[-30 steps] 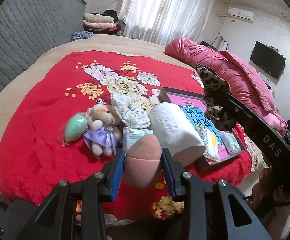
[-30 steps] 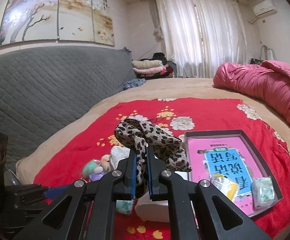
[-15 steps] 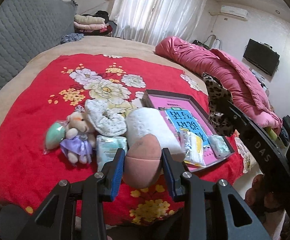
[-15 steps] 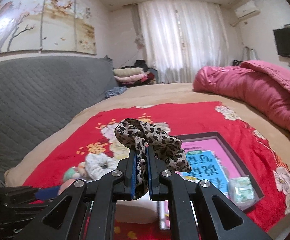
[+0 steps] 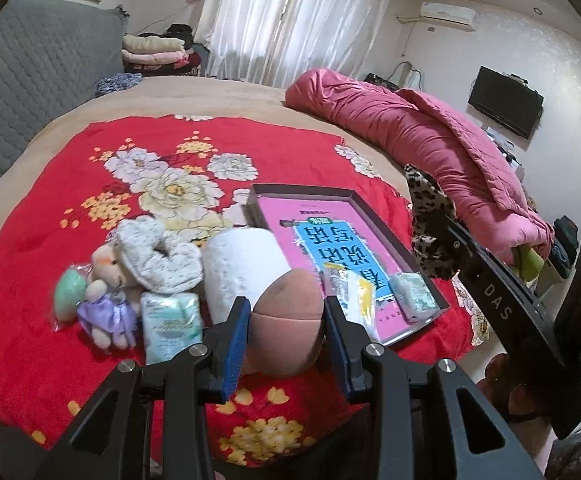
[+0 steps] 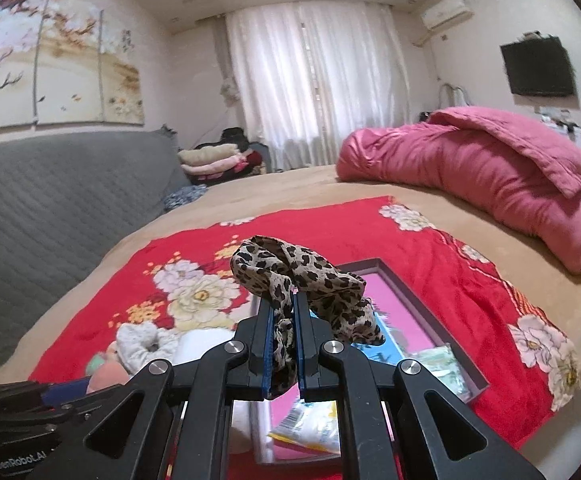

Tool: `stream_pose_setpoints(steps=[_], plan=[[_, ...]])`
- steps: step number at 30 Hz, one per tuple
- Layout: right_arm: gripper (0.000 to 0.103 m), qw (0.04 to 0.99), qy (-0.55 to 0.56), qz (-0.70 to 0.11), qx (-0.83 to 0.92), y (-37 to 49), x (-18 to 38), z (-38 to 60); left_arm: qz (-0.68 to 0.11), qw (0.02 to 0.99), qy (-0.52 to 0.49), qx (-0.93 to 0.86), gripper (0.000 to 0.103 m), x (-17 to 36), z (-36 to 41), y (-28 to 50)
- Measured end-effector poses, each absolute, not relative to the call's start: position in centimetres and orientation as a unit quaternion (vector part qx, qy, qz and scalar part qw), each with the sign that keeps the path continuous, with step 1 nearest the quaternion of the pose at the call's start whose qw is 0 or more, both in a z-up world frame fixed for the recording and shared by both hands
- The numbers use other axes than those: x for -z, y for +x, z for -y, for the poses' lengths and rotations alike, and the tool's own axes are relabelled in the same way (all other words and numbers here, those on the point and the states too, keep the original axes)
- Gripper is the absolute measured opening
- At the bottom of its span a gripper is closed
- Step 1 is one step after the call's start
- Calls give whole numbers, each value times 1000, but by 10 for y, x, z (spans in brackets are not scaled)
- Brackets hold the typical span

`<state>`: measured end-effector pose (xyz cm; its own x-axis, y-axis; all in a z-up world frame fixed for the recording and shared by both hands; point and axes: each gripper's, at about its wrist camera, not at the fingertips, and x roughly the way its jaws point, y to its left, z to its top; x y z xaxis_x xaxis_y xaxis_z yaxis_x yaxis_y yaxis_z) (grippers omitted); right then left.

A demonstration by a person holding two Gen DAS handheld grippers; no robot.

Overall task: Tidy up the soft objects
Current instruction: 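Carry the pink sponge with the left tool while the right carries the scrunchie toward the tray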

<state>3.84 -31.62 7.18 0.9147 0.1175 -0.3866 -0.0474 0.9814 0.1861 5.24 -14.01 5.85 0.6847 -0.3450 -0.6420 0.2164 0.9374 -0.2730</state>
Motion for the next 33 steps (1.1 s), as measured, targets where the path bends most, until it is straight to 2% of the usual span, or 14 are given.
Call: stream_pose_setpoints(steps=[20,33], plan=[[9,972,118,-200,46,43,-57,381,-382,900,-53,201,37,-47,201,81],[10,967,127,-212,60,47,-49,395,-436,872,-26,219,37,-5,245,108]])
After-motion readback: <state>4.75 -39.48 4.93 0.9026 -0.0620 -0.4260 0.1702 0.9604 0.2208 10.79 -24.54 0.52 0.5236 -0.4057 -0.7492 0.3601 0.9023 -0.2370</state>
